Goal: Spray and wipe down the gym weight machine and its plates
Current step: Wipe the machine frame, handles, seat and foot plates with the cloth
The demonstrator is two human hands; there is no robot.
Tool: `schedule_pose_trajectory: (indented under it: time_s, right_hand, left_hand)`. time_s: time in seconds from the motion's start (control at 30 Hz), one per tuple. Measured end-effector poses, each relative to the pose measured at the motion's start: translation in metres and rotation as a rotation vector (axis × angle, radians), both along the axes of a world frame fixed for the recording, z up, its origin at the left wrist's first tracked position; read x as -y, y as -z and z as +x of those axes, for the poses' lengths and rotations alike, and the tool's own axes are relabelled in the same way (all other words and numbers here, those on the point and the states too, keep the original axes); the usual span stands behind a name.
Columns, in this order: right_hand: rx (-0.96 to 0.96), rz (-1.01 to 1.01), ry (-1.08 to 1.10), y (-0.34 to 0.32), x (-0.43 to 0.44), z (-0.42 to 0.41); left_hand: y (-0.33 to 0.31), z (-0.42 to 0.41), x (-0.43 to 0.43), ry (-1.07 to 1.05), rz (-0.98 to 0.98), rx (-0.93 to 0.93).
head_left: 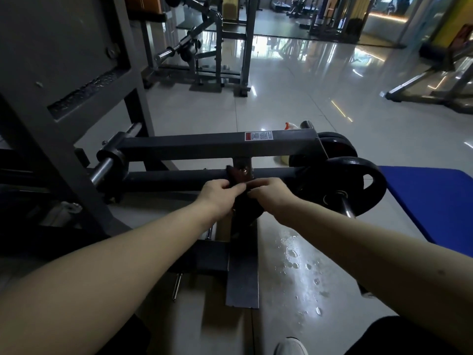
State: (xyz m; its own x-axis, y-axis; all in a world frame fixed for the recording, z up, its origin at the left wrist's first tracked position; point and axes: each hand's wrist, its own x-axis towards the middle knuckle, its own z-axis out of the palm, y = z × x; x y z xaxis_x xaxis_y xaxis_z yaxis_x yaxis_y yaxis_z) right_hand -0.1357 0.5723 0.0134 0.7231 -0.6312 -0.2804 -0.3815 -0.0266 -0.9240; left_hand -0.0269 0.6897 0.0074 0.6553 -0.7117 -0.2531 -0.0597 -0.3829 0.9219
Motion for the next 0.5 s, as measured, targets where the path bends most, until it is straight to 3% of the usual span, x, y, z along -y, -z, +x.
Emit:
schedule_pose_trajectory:
  time_s: [0.1, 0.27, 0.5]
  right_hand:
    - [0.015, 0.074, -0.028, 0.001, 0.000, 0.001]
    - [0.058, 0.019, 0.031, 0.001, -0.003, 0.001]
    - [0.028, -0.089, 0.202, 0.016, 0.001, 0.016]
  left_hand:
    - [0.003, 0.009, -0.003, -0.091, -0.032, 0.025]
    - [0.001, 0.025, 0.003, -0.212, 0.037, 0.171]
    - [0.000, 0.039, 0.023, -0.463, 0.133, 0.150]
